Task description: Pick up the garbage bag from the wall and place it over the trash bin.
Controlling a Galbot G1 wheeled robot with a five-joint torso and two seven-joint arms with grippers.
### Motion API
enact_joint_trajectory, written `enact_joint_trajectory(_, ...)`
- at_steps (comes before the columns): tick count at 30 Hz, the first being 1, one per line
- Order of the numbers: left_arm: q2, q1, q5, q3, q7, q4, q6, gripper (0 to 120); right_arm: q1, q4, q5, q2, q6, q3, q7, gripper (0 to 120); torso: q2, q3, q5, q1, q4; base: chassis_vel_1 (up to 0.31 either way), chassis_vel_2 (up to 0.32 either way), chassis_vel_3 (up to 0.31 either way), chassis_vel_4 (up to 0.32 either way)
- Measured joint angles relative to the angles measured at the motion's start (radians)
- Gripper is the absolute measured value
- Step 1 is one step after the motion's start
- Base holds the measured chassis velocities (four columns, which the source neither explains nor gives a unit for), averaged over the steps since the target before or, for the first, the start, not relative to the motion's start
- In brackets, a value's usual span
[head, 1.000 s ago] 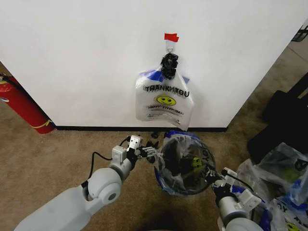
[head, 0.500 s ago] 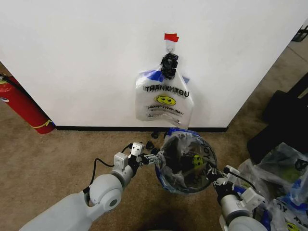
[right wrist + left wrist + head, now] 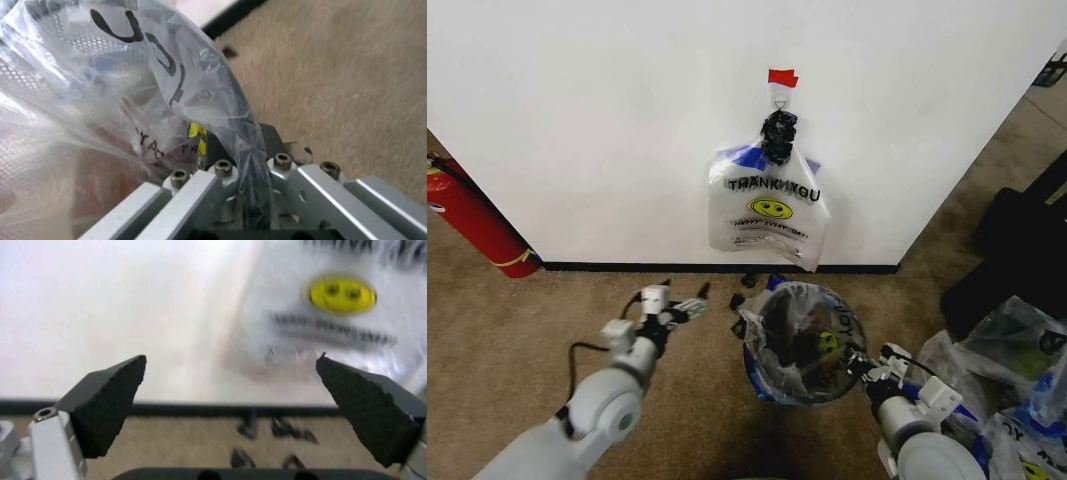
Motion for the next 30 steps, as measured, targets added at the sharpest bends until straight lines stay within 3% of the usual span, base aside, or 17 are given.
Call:
enact_joint_trajectory(3,-0.07,0.138,0.107,-0.126,0.042,-0.051,-0.074,100,0.056,-0.061,0.029,-0.022,-0.051,-0.02,-0.007,0,0.0,0.0,0.0005,0.0,-0.0003,0.0,0.0,0.0,0.0)
enact_joint_trajectory(4,-0.07,0.138,0.107,-0.126,0.042,-0.051,-0.074,100,0.056,-0.061,0.029,-0.022,-0.051,-0.02,-0.007,0,0.0,0.0,0.0005,0.0,-0.0003,0.0,0.0,0.0,0.0)
enact_joint_trajectory(9,-0.214,0.258,0.164,-0.197,0.043,-0.062,-0.11,100,0.115,-0.126,0.034,-0.056,-0.083,-0.058,-0.025,0,0.0,0.0,-0.0001,0.0,-0.0004,0.0,0.0,0.0,0.0)
enact_joint_trajectory(12,-0.246,0.304,0.174,-0.221,0.043,-0.081,-0.117,100,0.138,-0.148,0.034,-0.064,-0.086,-0.073,-0.031,0,0.0,0.0,0.0001,0.0,0.0,0.0,0.0,0.0,0.0)
enact_joint_trajectory(24,-0.28,0.315,0.184,-0.215,0.037,-0.088,-0.112,100,0.193,-0.221,0.011,-0.069,-0.065,-0.105,-0.047,0,0.0,0.0,-0.0003,0.0,-0.0005,0.0,0.0,0.0,0.0)
enact_joint_trajectory(30,-0.289,0.302,0.195,-0.204,0.034,-0.093,-0.098,100,0.193,-0.225,-0.002,-0.061,-0.061,-0.106,-0.066,12,0.0,0.0,0.0002,0.0,-0.0004,0.0,0.0,0.0,0.0)
